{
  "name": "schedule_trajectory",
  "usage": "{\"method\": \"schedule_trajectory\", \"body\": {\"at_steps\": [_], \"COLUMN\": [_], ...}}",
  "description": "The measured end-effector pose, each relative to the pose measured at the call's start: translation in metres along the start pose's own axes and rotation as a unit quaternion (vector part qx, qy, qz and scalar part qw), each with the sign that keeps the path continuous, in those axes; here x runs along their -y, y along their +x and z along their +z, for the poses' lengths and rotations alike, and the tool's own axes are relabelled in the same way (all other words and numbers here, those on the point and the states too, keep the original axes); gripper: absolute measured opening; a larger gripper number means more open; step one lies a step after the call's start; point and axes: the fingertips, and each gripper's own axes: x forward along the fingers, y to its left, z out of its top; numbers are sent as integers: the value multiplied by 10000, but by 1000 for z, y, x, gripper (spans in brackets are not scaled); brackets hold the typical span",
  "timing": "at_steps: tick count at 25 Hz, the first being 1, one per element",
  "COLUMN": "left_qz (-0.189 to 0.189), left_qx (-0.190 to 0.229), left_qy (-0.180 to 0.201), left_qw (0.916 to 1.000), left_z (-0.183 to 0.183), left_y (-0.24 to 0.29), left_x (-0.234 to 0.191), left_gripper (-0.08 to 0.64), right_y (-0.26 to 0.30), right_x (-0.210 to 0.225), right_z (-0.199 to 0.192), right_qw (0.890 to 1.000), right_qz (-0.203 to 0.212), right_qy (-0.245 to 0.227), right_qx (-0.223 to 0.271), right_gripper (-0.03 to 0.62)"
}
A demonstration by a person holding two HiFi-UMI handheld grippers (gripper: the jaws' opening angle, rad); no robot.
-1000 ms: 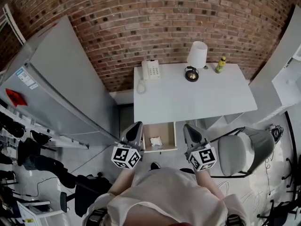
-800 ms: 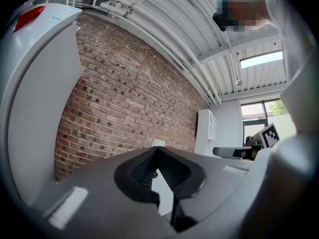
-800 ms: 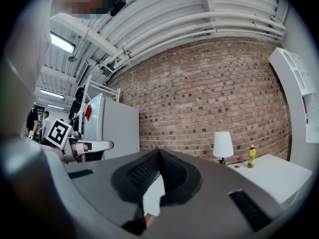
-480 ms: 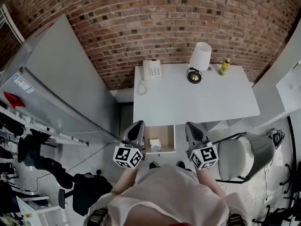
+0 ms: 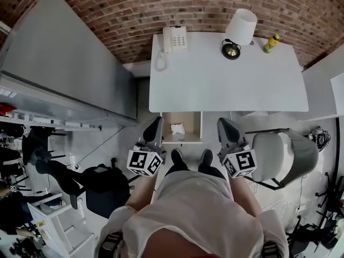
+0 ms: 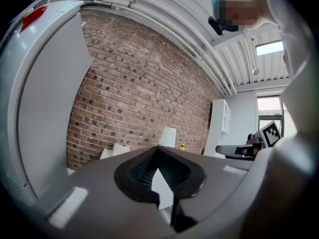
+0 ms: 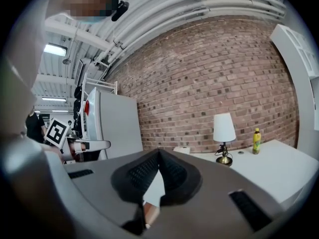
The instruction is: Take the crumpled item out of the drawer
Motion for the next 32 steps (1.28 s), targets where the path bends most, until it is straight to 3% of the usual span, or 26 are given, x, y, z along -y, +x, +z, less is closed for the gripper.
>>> {"method": "schedule_trajectory", "body": {"at_steps": [4,7,14,21,32], "left_qz": [72,87,83,138,290], "left_qx": [-296,-437,-1047,-1656,-2312], "left_qy": [8,154,-5,-232,-581], "left_qw": [9995,9989,9945,9858,9707], "left_z": [-29,-50,-125,-211,-327], "left_y": [4,20,28,29,16], "left_x": [-6,-14,-29,-37,-57], "left_gripper": [9,9,9,9,9], "right_y": [1,9,15,28,47], "right_x": [-3,8,16,25,16], "right_z": [-23,-50,-130,-211,-311], "right_qw": [9995,9990,9941,9868,9780], "right_qz": [216,158,43,-61,61], "right_qy": [12,69,470,567,783], "right_qx": [-234,-409,-980,-1515,-1931], "right_gripper": [-12,-12,-12,-12,-12]}}
